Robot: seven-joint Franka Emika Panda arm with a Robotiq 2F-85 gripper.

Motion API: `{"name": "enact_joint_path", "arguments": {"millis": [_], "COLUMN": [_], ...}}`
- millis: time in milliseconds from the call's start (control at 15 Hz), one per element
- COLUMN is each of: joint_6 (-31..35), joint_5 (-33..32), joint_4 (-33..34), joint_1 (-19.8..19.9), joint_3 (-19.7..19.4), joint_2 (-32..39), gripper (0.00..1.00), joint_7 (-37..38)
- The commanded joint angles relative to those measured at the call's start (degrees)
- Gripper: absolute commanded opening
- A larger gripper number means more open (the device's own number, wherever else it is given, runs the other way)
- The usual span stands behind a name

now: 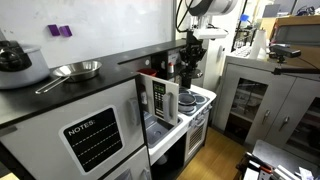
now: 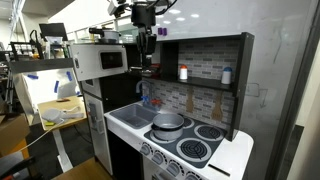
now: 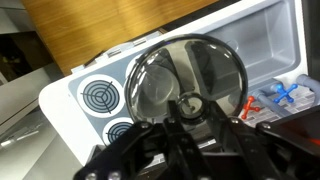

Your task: Put the black lid on top of the grey pot

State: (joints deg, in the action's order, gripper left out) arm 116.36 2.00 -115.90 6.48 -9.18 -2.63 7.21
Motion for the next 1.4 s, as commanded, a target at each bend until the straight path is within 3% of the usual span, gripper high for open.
{"name": "enact_joint_path", "arguments": {"millis": [0,800,867,1333], "joint_6": [-0.13,-0.07,-0.07,6.29], "joint_5": [0.04,0.05,0.05,0.56], "joint_4": [0.12,0.09,0.09,0.57], "joint_1": [0.54,0.54,0.54,1.16], "joint_3": [0.51,0.51,0.51,-0.18], "joint_2": [0.03,0.03,0.03,4.47], "gripper": [0.33,0.33,0.08,0.08], "joint_7": [-0.05,-0.05,-0.05,-1.38]}}
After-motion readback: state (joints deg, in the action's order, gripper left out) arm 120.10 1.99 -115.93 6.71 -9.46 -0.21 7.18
